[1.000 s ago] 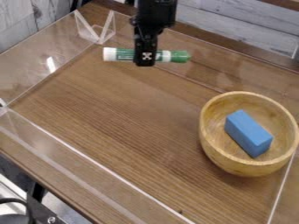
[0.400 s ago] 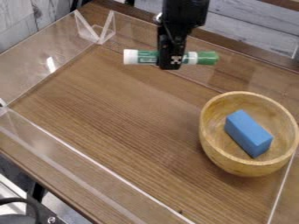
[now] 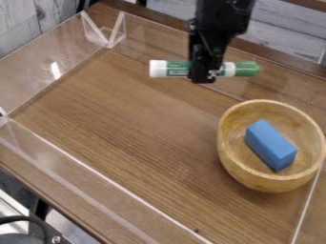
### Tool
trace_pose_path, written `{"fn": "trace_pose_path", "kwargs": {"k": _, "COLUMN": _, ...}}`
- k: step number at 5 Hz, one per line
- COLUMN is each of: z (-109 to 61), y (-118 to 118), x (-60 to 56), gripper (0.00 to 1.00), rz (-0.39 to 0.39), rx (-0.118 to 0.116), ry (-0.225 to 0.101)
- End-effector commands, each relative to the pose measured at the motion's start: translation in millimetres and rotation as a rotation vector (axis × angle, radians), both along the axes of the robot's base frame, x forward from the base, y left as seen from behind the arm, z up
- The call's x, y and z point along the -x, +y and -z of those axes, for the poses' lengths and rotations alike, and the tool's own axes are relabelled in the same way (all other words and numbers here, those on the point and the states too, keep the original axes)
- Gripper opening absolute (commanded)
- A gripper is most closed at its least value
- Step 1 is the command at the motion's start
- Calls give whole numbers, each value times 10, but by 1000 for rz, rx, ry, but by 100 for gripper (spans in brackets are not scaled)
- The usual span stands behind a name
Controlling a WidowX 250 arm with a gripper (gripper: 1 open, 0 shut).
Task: Put the green marker in the brown bowl
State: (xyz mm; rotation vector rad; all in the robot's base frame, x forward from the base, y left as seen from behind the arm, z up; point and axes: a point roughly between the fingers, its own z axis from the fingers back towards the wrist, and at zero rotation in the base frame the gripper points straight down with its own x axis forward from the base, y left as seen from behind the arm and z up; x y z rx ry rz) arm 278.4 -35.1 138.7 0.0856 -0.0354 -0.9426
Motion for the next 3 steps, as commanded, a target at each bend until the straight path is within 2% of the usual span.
{"fn": "trace_pose_path", "kwargs": {"k": 1, "z": -171, "y": -111, "x": 36, "gripper": 0, "rz": 8, "rx": 4, "ry": -71}}
{"fn": "trace_pose_path", "kwargs": {"k": 3, "z": -192, "y": -303, "x": 41, "gripper": 0, "rz": 46, "rx": -16, "ry": -96}}
